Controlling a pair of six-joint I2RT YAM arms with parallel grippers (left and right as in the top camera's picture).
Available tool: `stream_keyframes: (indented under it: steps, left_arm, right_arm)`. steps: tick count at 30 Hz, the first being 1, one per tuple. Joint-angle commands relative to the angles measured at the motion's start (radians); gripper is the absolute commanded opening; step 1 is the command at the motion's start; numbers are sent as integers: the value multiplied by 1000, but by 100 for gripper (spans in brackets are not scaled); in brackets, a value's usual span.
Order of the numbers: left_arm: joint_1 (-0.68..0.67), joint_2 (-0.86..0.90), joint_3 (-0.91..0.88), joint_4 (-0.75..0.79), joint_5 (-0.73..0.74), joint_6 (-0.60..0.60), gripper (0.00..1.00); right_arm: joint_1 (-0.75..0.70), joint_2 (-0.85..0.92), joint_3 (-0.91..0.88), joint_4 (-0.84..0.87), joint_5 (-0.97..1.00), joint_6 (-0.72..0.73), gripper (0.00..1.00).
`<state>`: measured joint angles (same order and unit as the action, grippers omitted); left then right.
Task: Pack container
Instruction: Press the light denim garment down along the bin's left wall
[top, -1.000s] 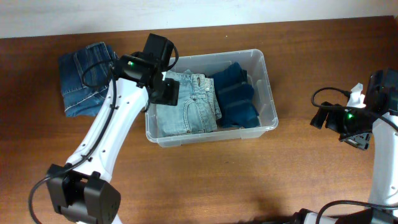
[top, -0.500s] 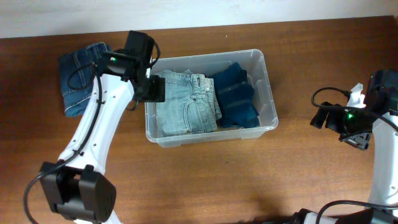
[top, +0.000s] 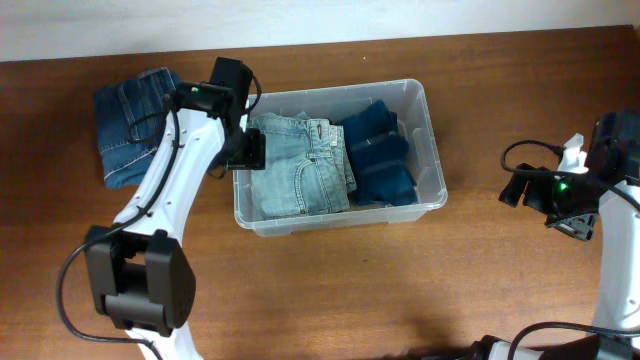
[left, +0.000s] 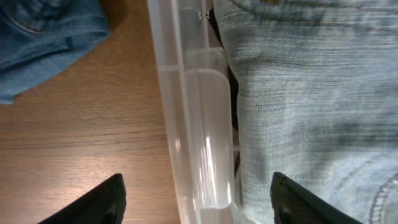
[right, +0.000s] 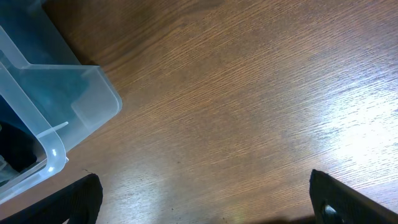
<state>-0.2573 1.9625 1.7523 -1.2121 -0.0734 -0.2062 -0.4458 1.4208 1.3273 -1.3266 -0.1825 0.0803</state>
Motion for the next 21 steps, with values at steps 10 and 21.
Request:
stream_keyframes:
  steps: [10, 21]
  left_arm:
    - [27, 20, -3, 4, 34, -1, 53]
    - [38, 20, -3, 5, 37, -1, 30]
  right_arm:
    - [-6, 1, 0, 0, 3, 5, 98]
    - [-6, 1, 0, 0, 3, 5, 99]
